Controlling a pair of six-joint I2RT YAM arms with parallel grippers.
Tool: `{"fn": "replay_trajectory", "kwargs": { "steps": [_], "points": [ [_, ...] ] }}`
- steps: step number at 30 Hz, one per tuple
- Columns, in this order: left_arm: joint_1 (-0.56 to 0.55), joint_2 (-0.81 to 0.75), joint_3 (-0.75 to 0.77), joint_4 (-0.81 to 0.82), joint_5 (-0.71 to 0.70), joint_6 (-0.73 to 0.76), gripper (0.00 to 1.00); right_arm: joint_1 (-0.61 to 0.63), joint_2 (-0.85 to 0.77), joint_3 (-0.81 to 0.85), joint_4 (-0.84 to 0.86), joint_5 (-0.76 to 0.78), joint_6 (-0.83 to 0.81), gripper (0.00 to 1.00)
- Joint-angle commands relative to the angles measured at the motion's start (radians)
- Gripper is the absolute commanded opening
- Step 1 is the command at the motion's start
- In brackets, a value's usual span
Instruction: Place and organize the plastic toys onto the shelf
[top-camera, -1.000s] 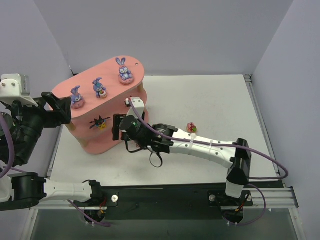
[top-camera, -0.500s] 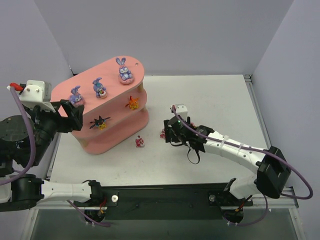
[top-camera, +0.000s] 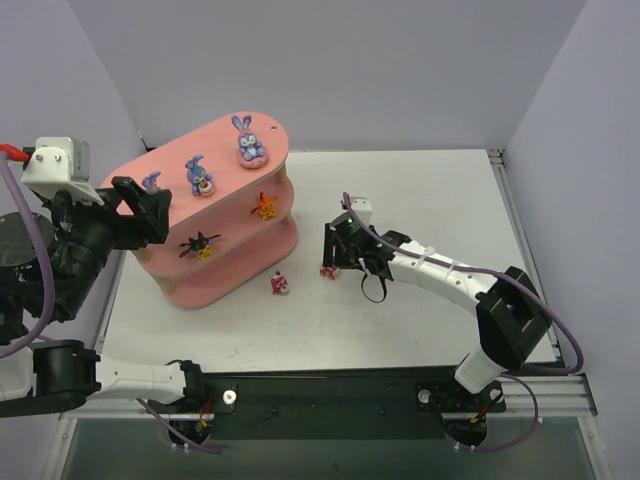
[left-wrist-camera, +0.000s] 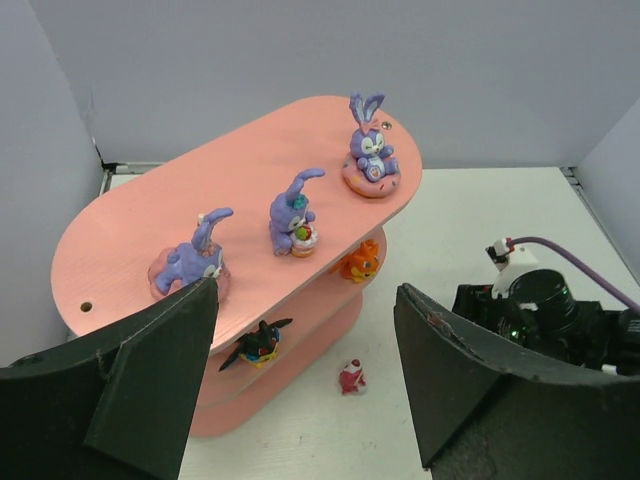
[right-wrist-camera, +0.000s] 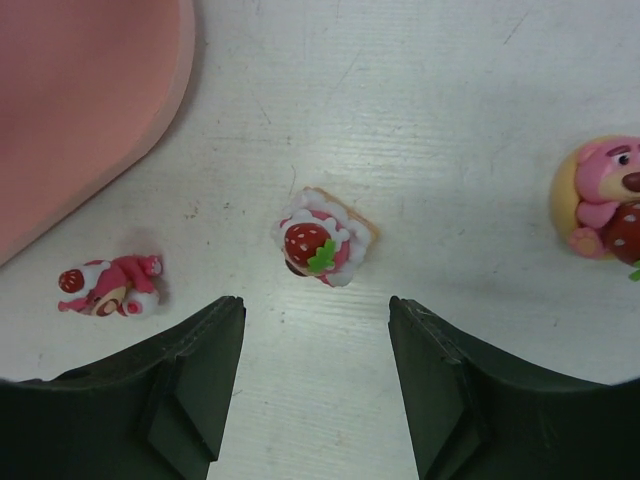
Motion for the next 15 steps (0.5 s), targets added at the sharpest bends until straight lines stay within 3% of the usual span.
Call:
{"fn": "replay_trajectory", "kwargs": {
  "steps": [1, 7, 15],
  "points": [
    [0.001, 0.044, 0.064, 0.027, -0.049, 0.011, 0.81, 0.030, 0.059, 0.089, -0.092, 0.097, 0.222, 0.60],
    [0.001, 0.044, 0.074, 0.059, -0.060, 0.060, 0.81, 0.036, 0.161, 0.170, -0.177, 0.139, 0.337, 0.58],
    [0.001, 0.047, 0.091, 0.056, -0.095, 0.137, 0.81, 0.044, 0.257, 0.244, -0.253, 0.187, 0.388, 0.43]
  ]
}}
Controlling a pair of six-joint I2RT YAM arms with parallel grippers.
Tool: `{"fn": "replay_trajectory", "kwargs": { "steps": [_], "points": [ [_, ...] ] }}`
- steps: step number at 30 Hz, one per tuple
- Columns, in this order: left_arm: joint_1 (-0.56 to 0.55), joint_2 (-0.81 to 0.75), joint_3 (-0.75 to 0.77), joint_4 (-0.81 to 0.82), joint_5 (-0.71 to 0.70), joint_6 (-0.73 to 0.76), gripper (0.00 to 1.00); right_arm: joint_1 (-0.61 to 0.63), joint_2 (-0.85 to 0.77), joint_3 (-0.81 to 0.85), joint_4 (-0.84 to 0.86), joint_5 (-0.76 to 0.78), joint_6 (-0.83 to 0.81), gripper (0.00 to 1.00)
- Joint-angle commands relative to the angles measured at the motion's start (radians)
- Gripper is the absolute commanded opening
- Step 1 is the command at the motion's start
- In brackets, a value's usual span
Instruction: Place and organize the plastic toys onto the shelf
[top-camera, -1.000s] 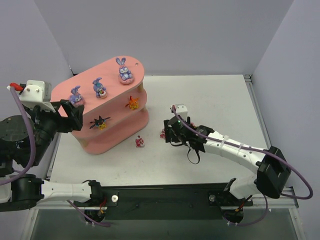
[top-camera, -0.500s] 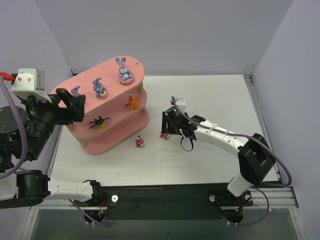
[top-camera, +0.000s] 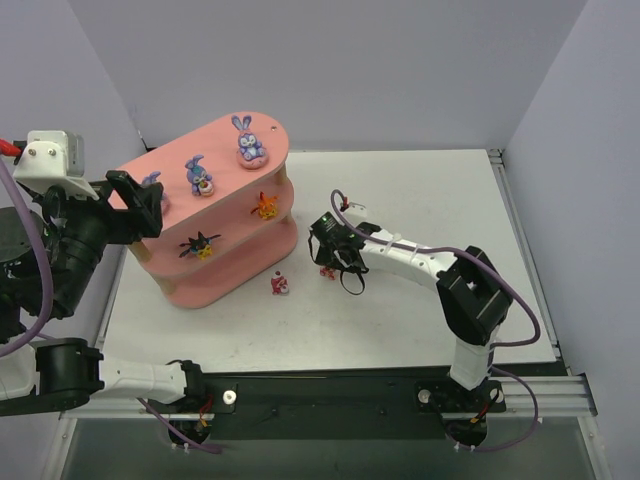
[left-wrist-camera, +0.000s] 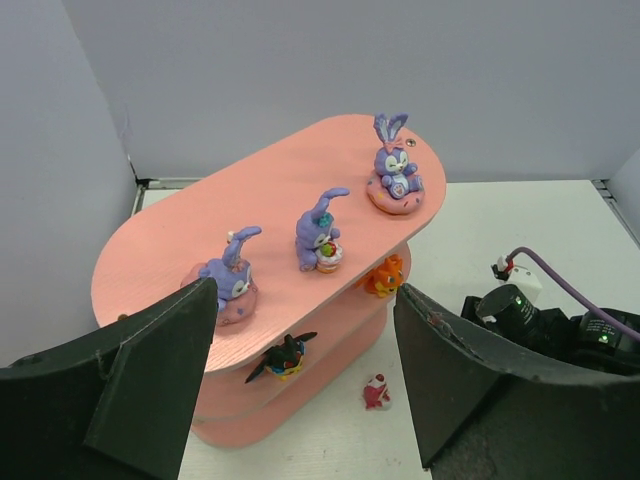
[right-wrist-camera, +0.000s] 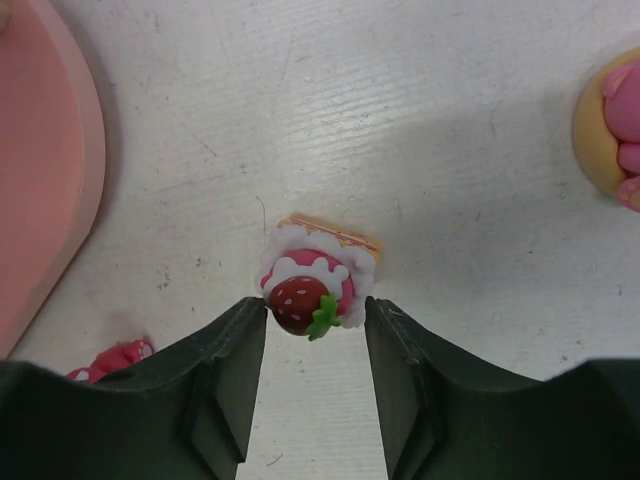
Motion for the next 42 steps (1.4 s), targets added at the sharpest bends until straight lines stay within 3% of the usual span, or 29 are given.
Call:
{"fn": "replay_trajectory", "kwargs": {
  "steps": [1, 5, 7, 16, 24, 30, 42],
  "points": [
    [0.001, 0.007, 0.023, 0.037, -0.049, 0.066, 0.81, 0.008, 0.030, 0.069, -0.086, 0.066, 0.047, 0.40],
    [-0.001, 0.003, 0.022, 0.048, -0.063, 0.095, 0.81, 0.006, 0.048, 0.094, -0.093, 0.058, 0.028, 0.09],
    [-0.001, -0.003, 0.020, 0.062, -0.072, 0.110, 0.81, 0.015, 0.050, 0.112, -0.091, 0.060, -0.015, 0.01],
    [0.001, -0.034, -0.003, 0.093, -0.083, 0.115, 0.81, 0.035, 0.013, 0.158, 0.157, -0.045, -0.372, 0.00],
    [0.001, -0.034, -0.002, 0.082, -0.079, 0.081, 0.81, -0.015, -0.025, 0.034, 0.467, -0.391, -0.676, 0.00],
    [0.001, -0.014, 0.029, 0.060, -0.083, 0.050, 0.81, -0.037, 0.011, 0.045, 0.535, -0.502, -0.751, 0.00],
    [0.001, 0.007, 0.043, 0.076, -0.105, 0.067, 0.81, -0.038, 0.070, 0.082, 0.567, -0.551, -0.766, 0.00]
  ]
}}
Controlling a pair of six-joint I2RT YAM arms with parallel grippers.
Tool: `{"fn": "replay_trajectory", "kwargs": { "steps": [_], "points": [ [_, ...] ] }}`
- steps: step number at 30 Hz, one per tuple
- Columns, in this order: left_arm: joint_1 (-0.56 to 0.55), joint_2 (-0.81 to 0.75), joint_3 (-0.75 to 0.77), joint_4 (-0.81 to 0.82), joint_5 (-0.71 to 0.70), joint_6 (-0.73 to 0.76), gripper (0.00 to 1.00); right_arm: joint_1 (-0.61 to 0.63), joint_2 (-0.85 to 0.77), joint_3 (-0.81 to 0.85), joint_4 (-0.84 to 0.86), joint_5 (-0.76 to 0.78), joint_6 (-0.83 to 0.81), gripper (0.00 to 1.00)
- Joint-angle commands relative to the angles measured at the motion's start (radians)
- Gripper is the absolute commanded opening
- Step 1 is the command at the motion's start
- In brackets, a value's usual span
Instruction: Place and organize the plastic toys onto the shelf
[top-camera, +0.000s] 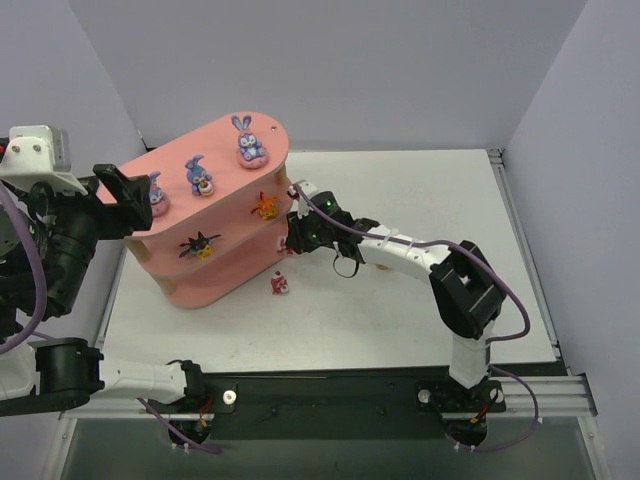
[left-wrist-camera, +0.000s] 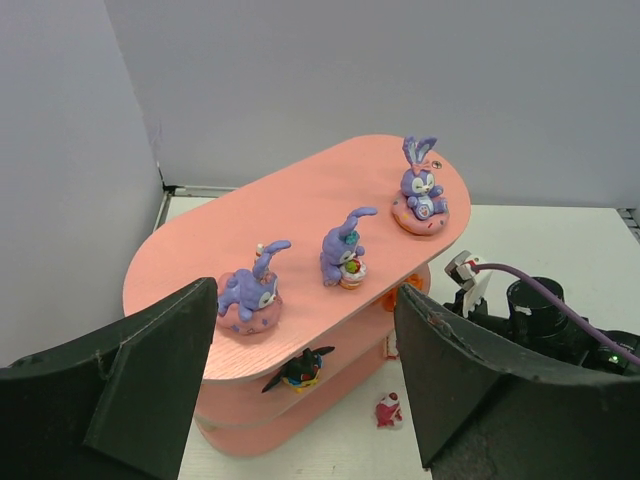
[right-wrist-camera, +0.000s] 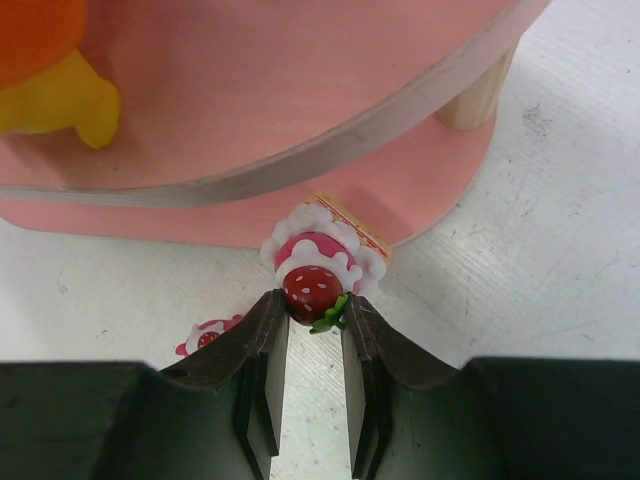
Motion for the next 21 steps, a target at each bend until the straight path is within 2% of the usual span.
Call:
{"fn": "replay_trajectory", "kwargs": {
  "steps": [1, 14, 21],
  "points": [
    [-0.001, 0.008, 0.023, 0.033, -0.028, 0.009, 0.81, 0.003, 0.022, 0.050, 0.069, -0.034, -0.020, 0.00],
    [-0.001, 0.005, 0.025, 0.038, -0.037, 0.021, 0.81, 0.023, 0.084, 0.100, 0.071, 0.009, -0.026, 0.05],
    [-0.001, -0.003, 0.023, 0.035, -0.037, 0.020, 0.81, 0.034, 0.106, 0.131, 0.061, 0.026, -0.017, 0.20]
  ]
}}
